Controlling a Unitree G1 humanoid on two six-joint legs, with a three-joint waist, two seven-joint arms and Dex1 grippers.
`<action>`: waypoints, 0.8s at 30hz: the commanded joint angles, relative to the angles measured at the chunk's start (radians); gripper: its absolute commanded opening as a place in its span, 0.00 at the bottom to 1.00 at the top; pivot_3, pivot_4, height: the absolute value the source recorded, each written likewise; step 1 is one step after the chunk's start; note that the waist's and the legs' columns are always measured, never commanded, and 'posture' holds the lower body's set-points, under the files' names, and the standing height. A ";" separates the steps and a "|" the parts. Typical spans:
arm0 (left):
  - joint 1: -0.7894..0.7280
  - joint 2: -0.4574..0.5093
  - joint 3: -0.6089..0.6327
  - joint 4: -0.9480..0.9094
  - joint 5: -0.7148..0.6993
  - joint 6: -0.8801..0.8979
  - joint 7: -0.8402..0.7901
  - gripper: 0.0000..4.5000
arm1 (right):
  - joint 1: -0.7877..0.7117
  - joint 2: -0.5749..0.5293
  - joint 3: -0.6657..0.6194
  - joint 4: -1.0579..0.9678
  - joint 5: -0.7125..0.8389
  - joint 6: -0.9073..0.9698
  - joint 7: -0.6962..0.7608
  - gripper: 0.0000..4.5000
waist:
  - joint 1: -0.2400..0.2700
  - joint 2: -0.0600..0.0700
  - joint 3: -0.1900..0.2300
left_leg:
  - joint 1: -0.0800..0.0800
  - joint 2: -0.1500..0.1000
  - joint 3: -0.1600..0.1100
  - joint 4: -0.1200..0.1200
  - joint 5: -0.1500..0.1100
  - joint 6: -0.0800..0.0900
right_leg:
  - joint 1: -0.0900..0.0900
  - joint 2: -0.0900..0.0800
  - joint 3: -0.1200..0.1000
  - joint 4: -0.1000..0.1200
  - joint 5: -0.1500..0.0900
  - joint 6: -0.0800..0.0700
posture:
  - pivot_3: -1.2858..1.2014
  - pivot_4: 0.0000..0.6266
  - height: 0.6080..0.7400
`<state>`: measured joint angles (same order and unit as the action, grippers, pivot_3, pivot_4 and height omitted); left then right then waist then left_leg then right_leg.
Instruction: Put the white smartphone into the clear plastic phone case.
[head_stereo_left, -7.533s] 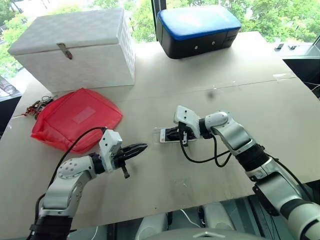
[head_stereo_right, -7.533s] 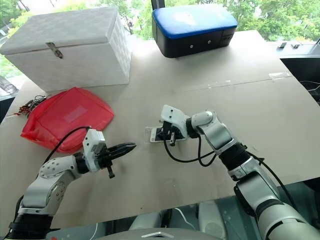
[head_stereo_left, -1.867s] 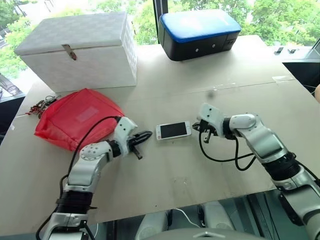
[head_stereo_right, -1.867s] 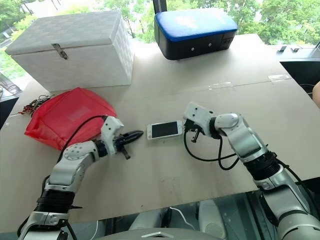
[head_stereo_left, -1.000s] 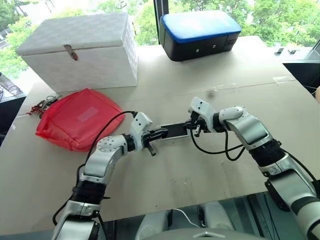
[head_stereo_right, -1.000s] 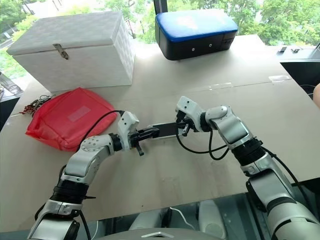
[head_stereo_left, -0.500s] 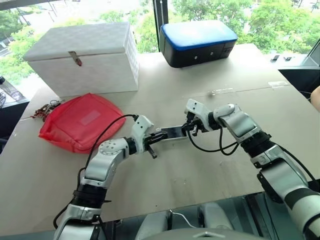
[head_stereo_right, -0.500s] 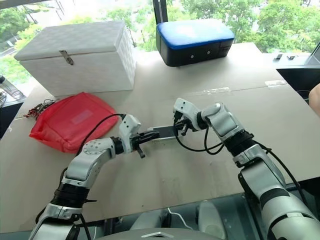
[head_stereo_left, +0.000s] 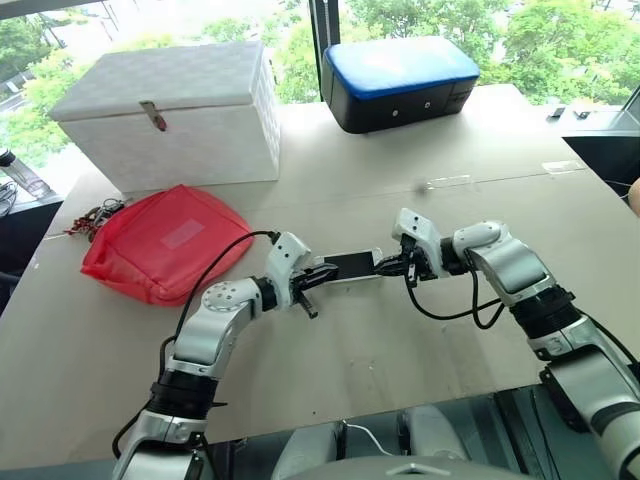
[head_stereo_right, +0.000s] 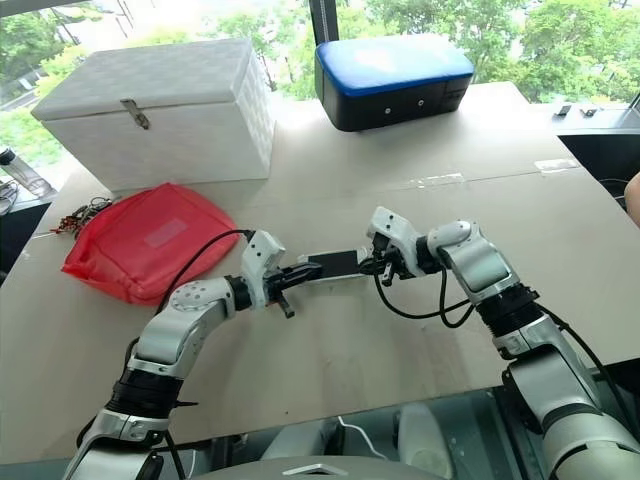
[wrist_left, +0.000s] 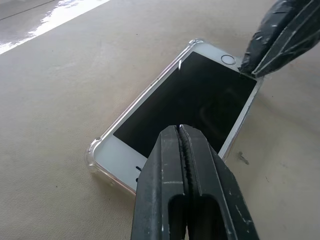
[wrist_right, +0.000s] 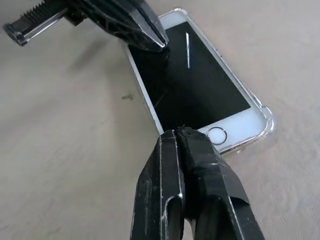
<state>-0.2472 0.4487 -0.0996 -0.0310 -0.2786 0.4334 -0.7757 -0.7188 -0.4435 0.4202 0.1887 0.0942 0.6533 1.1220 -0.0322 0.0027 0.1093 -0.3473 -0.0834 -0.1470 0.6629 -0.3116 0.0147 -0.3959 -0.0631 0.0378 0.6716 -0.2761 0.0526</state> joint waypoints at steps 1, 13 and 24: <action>0.014 0.003 -0.008 -0.019 0.003 0.013 0.003 0.01 | 0.035 -0.014 0.118 0.103 -0.097 0.021 -0.011 0.00 | 0.000 -0.001 -0.001 | 0.001 0.000 0.000 0.000 0.000 0.000 | 0.001 0.000 0.000 0.000 0.000 0.000 | 0.52 0.24 1.00; 0.023 0.007 -0.002 -0.035 0.002 0.022 0.008 0.01 | -0.009 0.033 0.216 0.275 -0.162 0.008 0.066 0.00 | -0.002 -0.005 -0.009 | 0.004 0.000 0.000 -0.001 0.000 0.000 | 0.004 0.000 0.000 0.000 0.000 0.000 | 0.52 0.24 1.00; 0.039 0.002 0.002 -0.065 -0.002 0.041 0.024 0.01 | -0.005 0.082 0.230 0.413 -0.203 -0.001 0.107 0.00 | -0.005 -0.003 -0.020 | 0.024 0.001 0.000 -0.015 -0.003 0.004 | 0.021 0.000 0.000 -0.010 0.000 0.000 | 0.52 0.24 1.00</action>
<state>-0.2091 0.4478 -0.1011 -0.0588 -0.2775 0.4751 -0.7557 -0.8323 -0.3605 0.4945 0.4334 -0.0029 0.5807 1.2265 -0.0369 -0.0006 0.0898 -0.3234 -0.0826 -0.1473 0.6476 -0.3141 0.0190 -0.3745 -0.0626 0.0379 0.6617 -0.2766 0.0528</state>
